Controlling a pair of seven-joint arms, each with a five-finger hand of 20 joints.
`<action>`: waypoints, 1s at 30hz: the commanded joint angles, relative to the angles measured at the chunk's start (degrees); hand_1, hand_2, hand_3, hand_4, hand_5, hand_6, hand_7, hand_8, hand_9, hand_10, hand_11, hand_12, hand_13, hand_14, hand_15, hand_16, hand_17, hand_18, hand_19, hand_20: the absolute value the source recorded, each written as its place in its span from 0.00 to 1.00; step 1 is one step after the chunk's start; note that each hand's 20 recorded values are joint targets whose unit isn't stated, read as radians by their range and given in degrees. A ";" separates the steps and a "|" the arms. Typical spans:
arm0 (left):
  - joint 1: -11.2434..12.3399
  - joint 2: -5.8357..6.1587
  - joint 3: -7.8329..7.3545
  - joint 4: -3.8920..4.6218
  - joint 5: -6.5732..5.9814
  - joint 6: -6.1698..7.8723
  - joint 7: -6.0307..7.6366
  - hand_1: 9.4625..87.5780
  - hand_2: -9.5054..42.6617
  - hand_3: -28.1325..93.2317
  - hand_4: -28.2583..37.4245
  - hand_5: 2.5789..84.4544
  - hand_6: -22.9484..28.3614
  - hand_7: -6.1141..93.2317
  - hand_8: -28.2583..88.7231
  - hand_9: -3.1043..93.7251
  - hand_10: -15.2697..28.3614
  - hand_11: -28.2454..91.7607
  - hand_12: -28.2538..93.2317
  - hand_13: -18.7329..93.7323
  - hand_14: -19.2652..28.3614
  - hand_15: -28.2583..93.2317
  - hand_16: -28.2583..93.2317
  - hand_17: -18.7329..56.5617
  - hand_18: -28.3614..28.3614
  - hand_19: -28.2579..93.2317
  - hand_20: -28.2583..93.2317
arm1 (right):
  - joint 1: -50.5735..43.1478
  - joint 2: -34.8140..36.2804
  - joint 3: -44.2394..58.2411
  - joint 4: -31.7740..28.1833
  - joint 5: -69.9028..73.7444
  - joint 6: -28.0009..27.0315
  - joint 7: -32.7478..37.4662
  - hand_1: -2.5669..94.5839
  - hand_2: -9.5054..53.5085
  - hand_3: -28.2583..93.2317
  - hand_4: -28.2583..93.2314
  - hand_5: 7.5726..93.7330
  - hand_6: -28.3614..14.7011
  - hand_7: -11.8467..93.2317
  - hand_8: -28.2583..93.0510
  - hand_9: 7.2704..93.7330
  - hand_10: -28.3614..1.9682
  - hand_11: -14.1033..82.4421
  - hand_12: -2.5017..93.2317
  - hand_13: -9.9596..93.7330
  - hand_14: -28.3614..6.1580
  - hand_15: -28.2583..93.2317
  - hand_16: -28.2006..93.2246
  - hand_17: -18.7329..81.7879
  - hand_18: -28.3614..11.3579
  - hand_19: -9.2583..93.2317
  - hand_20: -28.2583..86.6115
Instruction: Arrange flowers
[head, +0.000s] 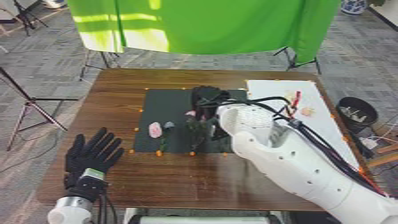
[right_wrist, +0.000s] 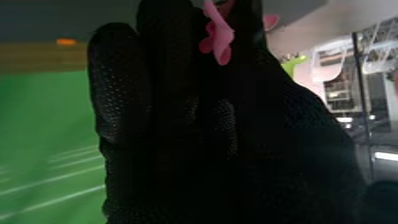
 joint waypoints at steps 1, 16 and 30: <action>0.18 0.19 0.29 0.17 0.19 0.64 -0.61 0.15 0.58 0.77 0.00 0.45 0.65 0.16 0.17 0.34 0.74 0.42 0.28 0.35 0.79 0.53 0.15 0.13 0.76 0.52 0.28 | 0.79 -1.65 -0.62 1.95 -1.47 1.12 1.15 0.70 0.05 0.73 0.00 0.65 0.69 0.23 0.17 0.83 0.60 0.19 0.36 0.84 0.74 0.42 0.55 0.74 0.55 0.84 0.15; 0.13 0.24 0.03 0.36 -0.04 0.88 -0.89 0.16 0.55 0.79 0.00 0.45 0.65 0.16 0.17 0.34 0.73 0.42 0.28 0.35 0.78 0.53 0.15 0.13 0.76 0.52 0.28 | -0.19 -2.97 2.64 -0.11 4.18 -8.68 3.19 0.60 0.00 0.79 0.00 0.55 0.63 0.22 0.14 0.63 0.52 0.25 0.18 0.73 0.58 0.42 0.46 0.61 0.37 0.71 0.31; 0.55 -0.20 -0.30 0.19 -0.35 1.01 -1.22 0.16 0.54 0.79 0.00 0.44 0.64 0.17 0.17 0.33 0.71 0.42 0.28 0.35 0.76 0.52 0.15 0.14 0.75 0.51 0.28 | -1.65 -1.33 5.19 -4.68 6.29 -8.23 3.83 0.51 0.00 0.84 0.00 0.51 0.59 0.22 0.14 0.58 0.43 0.24 0.17 0.68 0.49 0.44 0.38 0.56 0.31 0.68 0.32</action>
